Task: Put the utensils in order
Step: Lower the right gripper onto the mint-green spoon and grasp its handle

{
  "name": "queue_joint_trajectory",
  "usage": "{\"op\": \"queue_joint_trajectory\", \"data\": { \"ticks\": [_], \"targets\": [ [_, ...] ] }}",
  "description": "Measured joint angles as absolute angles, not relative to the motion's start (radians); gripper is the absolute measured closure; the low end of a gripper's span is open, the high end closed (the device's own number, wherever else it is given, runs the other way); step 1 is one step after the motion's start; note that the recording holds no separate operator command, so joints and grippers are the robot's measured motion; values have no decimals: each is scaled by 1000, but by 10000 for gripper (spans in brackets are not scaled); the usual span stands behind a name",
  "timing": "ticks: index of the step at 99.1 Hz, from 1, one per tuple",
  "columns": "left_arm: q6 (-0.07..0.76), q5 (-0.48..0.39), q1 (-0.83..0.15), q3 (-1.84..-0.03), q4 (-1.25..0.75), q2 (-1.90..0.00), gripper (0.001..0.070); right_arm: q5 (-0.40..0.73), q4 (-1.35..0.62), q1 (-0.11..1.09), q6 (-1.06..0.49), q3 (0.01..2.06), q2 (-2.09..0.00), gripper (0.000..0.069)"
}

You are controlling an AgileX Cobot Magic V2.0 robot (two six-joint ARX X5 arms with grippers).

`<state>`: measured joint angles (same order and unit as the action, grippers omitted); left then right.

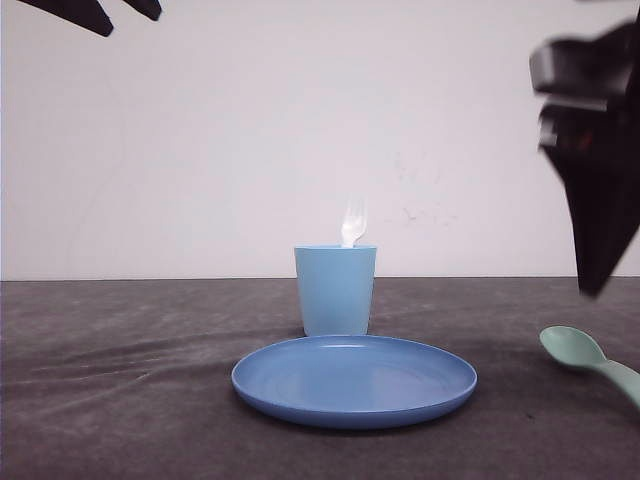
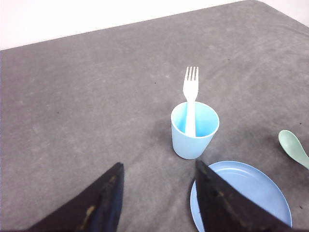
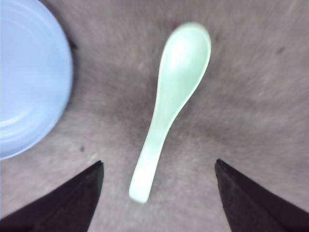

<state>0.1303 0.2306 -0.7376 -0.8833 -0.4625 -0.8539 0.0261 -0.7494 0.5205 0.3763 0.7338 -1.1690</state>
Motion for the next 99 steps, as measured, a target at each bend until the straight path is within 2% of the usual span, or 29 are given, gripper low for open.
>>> {"op": "queue_joint_trajectory", "data": {
  "ticks": [26, 66, 73, 90, 99],
  "targets": [
    [130, 231, -738, -883, -512, -840, 433, 26, -626, 530, 437, 665, -1248, 293],
    [130, 231, -738, -883, -547, -839, 433, 57, -537, 535, 454, 668, -1353, 310],
    [130, 231, -738, -883, -552, -839, 433, 71, -532, 535, 455, 671, -1365, 364],
    [130, 231, -738, -883, -569, -839, 433, 83, -503, 537, 455, 672, -1374, 573],
    [130, 231, -738, -883, -570, -839, 433, 101, -500, 545, 454, 672, -1373, 613]
  ]
}}
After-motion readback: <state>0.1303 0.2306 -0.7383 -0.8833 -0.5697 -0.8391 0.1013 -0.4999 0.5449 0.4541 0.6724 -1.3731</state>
